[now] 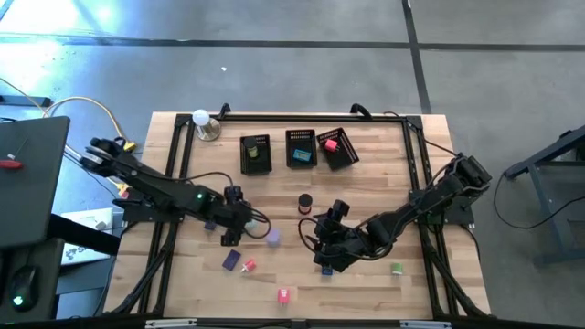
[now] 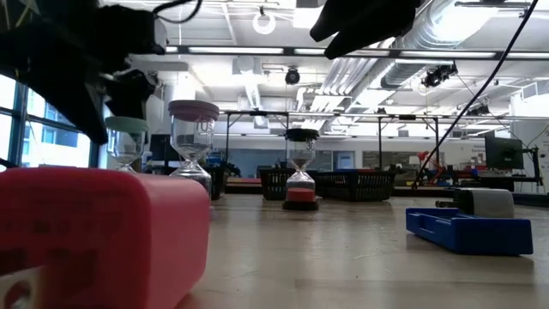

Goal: Pick & Place Office items
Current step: Put the light blue hourglass into the left black bin

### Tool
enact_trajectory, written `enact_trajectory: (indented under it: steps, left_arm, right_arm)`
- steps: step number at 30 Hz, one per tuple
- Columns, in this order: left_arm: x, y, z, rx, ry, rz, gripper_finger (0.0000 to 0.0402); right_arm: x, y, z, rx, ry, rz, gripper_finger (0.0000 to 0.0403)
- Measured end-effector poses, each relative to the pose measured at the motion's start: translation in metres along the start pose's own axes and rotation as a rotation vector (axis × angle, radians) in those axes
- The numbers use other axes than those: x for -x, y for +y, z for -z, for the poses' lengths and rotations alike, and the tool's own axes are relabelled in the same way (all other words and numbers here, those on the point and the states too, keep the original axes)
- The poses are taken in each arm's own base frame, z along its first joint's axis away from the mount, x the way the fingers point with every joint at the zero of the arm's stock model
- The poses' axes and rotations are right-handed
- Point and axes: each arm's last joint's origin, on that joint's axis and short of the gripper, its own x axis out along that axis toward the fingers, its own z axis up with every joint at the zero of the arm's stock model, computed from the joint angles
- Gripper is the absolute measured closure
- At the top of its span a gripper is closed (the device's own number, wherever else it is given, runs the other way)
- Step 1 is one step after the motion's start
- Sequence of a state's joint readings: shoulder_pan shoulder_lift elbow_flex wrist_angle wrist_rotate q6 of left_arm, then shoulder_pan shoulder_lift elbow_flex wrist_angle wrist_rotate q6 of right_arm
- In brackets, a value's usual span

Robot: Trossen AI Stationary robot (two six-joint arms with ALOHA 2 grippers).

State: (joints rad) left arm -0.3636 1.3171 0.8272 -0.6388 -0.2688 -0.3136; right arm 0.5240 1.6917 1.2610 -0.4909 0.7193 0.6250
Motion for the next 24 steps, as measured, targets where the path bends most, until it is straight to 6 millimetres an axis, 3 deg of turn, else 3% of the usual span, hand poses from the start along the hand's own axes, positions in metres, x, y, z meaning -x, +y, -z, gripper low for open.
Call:
enact_trajectory:
  steps: [6,10,24]
  left_arm:
    - [-0.0079,-0.0025,-0.0012,-0.009,0.013,-0.002,0.001]
    - [-0.0085,-0.0026,-0.0011,-0.013,0.016,-0.003,0.0032]
    - [-0.0086,-0.0026,-0.0039,-0.003,-0.015,-0.012,0.0184]
  right_arm:
    - [0.0,0.0,0.0,0.0,0.0,-0.001,0.0133]
    - [0.0,0.0,0.0,0.0,0.0,0.0,0.0133]
    - [0.0,0.0,0.0,0.0,0.0,-0.001,0.0133]
